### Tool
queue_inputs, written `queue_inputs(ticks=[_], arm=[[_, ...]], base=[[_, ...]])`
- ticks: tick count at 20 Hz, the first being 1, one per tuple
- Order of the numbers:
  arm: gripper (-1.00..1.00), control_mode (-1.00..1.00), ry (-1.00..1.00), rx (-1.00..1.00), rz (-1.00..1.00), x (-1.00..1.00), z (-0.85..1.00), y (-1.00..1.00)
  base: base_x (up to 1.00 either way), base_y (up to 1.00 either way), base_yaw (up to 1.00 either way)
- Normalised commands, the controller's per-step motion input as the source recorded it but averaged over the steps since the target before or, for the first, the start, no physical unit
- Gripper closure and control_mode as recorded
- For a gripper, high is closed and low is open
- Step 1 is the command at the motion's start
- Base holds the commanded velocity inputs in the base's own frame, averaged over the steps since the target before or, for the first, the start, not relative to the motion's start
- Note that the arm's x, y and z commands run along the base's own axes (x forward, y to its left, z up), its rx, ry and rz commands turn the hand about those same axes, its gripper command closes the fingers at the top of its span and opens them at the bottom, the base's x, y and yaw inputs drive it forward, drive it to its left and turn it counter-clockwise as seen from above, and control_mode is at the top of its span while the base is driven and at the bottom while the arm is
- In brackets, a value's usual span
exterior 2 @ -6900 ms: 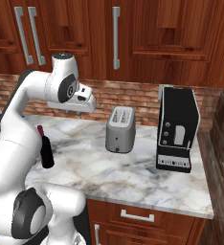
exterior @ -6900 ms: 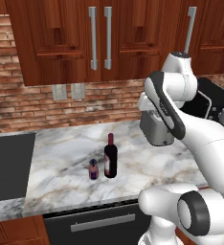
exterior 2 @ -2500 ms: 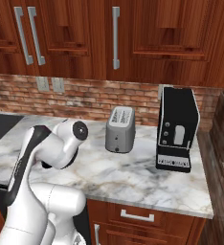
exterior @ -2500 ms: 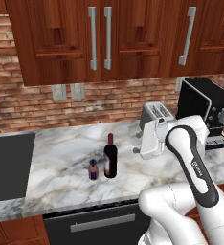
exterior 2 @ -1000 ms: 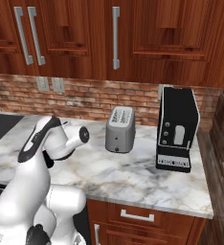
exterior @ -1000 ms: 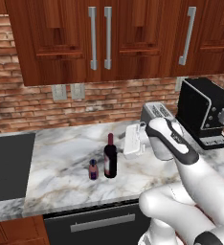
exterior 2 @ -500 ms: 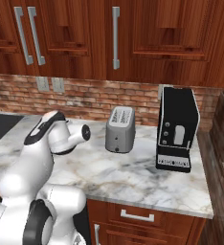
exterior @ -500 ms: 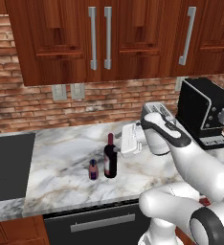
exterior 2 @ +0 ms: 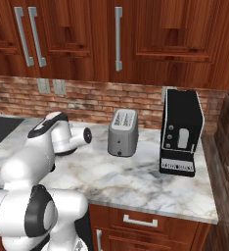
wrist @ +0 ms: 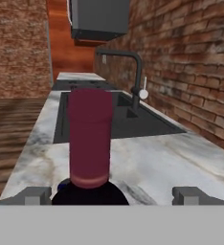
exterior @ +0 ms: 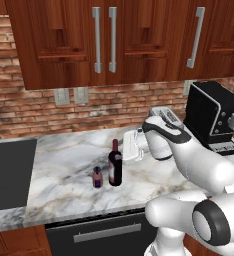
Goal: There is a wine glass and glass cup on the dining counter. Place the wine bottle next to the wine glass and the juice bottle next to the glass cup.
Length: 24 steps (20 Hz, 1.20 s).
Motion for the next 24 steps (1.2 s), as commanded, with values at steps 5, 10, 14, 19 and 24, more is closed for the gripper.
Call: queue_inputs(ticks=[5,10,14,19,24], arm=[[-1.00,-1.00,0.00,0.00,0.00,0.05,-0.08,0.11],[-1.00,-1.00,0.00,0.00,0.00,0.04,-0.06,0.09],[-1.00,-1.00,0.00,0.00,0.00,0.01,-0.02,0.06],[-1.00,-1.00,-0.03,0.02,0.03,-0.09,0.00,0.01],[-1.00,-1.00,-0.03,0.03,0.03,-0.15,0.00,0.00]], base=[[0.00,0.00,0.00],[0.00,0.00,0.00],[0.00,0.00,0.00],[0.00,0.00,0.00],[0.00,0.00,0.00]])
